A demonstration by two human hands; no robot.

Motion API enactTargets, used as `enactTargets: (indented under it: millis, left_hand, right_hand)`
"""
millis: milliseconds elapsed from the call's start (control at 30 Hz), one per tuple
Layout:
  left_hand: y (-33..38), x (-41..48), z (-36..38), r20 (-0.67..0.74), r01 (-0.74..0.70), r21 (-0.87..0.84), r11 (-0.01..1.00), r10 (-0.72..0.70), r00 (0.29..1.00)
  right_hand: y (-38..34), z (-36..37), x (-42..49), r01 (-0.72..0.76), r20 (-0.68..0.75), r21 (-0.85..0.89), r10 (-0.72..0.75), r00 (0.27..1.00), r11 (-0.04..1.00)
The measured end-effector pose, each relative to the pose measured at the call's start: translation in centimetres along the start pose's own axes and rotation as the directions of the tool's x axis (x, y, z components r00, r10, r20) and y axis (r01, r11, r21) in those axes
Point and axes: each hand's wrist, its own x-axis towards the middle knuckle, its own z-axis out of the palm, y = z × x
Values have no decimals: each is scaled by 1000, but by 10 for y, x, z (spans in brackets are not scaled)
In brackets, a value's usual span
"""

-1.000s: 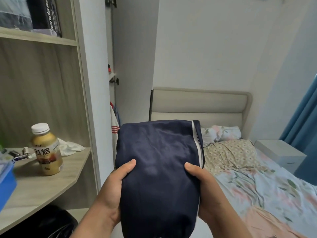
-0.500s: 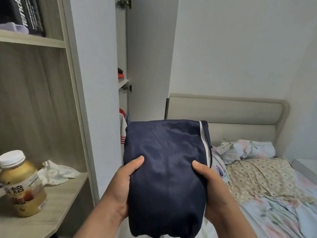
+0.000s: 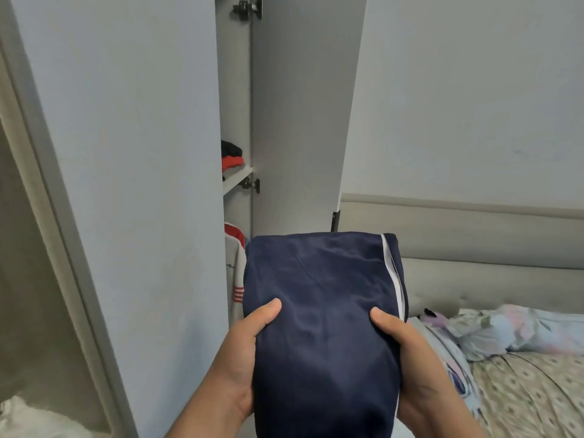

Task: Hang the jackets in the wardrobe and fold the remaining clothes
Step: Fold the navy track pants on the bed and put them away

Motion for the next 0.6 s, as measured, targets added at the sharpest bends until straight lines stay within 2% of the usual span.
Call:
enactTargets:
  millis: [367, 600]
  left_hand:
    - [58, 119, -31, 20, -66, -88, 994, 68, 997]
    - [83, 167, -27, 35, -82, -124, 989, 87, 996]
  right_hand:
    - [-25, 47, 125, 26, -38, -89, -30, 999, 996]
    - [-41, 59, 175, 56, 6, -64, -56, 998, 996]
